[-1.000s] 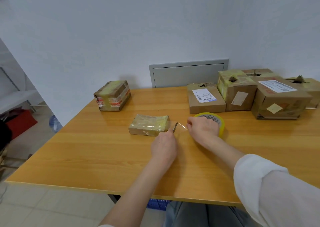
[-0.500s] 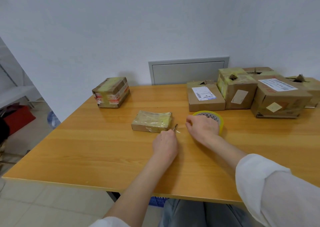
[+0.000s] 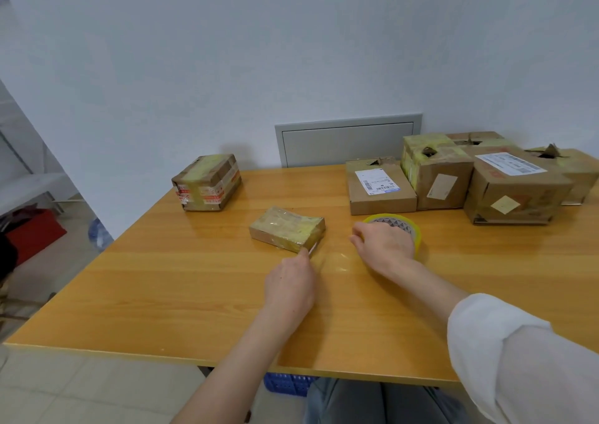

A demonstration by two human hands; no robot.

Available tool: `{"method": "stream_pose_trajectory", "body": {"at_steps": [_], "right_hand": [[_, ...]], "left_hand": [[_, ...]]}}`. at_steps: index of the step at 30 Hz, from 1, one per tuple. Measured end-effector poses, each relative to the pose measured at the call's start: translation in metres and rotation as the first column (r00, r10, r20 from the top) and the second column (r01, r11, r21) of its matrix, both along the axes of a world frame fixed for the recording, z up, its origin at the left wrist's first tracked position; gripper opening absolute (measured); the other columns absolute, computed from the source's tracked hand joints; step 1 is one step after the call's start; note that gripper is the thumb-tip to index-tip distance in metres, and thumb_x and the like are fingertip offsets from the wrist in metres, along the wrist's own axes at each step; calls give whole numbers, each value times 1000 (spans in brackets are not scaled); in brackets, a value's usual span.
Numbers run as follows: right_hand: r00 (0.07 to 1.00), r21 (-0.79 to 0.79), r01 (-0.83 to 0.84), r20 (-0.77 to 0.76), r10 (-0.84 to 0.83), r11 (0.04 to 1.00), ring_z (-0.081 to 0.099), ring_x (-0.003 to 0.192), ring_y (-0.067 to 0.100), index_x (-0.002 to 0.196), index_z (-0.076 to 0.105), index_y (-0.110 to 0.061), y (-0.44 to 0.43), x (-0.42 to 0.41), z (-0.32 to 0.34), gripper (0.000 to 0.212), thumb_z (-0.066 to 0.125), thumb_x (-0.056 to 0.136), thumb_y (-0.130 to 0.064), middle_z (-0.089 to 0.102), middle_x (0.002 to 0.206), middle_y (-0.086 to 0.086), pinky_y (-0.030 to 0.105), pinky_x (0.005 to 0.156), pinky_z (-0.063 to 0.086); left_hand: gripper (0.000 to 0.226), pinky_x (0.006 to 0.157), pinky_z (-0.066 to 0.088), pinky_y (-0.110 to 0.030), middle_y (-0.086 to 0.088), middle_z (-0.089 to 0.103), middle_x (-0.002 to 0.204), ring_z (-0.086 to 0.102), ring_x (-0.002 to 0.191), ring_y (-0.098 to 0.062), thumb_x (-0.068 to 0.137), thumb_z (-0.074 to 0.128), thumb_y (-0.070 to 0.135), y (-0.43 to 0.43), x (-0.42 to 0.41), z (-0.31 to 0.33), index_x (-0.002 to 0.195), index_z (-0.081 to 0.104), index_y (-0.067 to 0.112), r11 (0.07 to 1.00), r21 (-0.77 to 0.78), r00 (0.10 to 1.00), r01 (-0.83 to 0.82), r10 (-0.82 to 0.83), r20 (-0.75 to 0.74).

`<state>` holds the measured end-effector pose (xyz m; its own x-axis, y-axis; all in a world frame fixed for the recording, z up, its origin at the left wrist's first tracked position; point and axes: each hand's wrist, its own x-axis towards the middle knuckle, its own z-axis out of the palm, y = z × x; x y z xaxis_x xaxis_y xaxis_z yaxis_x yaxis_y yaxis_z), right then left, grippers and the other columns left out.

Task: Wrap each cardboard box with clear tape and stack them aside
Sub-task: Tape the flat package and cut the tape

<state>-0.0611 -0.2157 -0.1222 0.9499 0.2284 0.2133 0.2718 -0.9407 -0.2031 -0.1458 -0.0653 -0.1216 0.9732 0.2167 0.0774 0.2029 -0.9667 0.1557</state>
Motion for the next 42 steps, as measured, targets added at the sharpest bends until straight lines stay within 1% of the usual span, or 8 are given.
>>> {"method": "stream_pose_trajectory", "body": {"at_steps": [8,10,14,19,25,29,37,42], "right_hand": [[998,240,-31,55,19,970,60,89,23,99,60,-29,-30,-2,12,21,44,98,-42,66,92,-3,33,67,45],[999,363,-38,41,24,931,58,86,23,92,60,-30,-41,-2,14,16,48,97,-40,63,85,-4,34,69,43],[997,531,-79,56,58,844,53,76,20,80,56,-31,-60,-2,15,14,54,94,-33,59,74,-6,32,65,35],[993,584,-115,66,95,803,48,67,17,74,53,-35,-68,-3,14,21,57,94,-29,56,66,-6,32,60,34],[990,613,-132,42,134,779,53,76,16,79,54,-28,-71,-4,19,17,54,96,-27,60,77,-10,31,64,37],[996,547,-38,-43,73,836,54,82,24,88,49,-31,-69,-5,23,11,58,92,-36,59,83,-1,33,64,38],[982,526,173,-160,-103,833,56,103,27,114,42,-24,-65,-8,37,54,78,76,-40,62,112,6,37,81,48],[985,516,132,-167,-52,846,56,112,26,131,39,-26,-85,-2,52,70,81,74,-32,64,118,6,40,95,45]], "left_hand": [[40,82,45,-36,-11,40,130,54,110,-32,96,36,7,-26,21,-6,136,37,12,995,43,991,95,-91,-94],[36,84,46,-37,-11,44,128,51,112,-29,97,44,16,-28,26,-3,132,46,13,988,30,982,153,-155,111],[35,76,49,-34,-5,61,112,60,100,-23,87,66,27,-47,38,22,120,64,13,916,-161,768,368,-202,608],[41,89,47,-34,-2,62,119,59,108,-20,87,65,38,-76,58,38,121,66,15,863,-329,880,383,-233,415],[13,73,58,-38,-5,73,80,68,71,-20,84,72,18,-80,66,42,94,77,13,660,-663,925,352,-136,355],[9,69,59,-39,-3,70,70,65,64,-18,84,71,16,-82,71,41,88,78,14,656,-689,932,307,-58,359],[10,68,57,-33,-1,71,73,66,67,-18,85,70,17,-93,79,44,89,78,13,667,-675,911,314,-12,413],[12,54,54,-18,-4,62,63,56,54,-9,89,62,4,-96,80,38,84,73,7,489,-803,923,340,-9,385]]}}
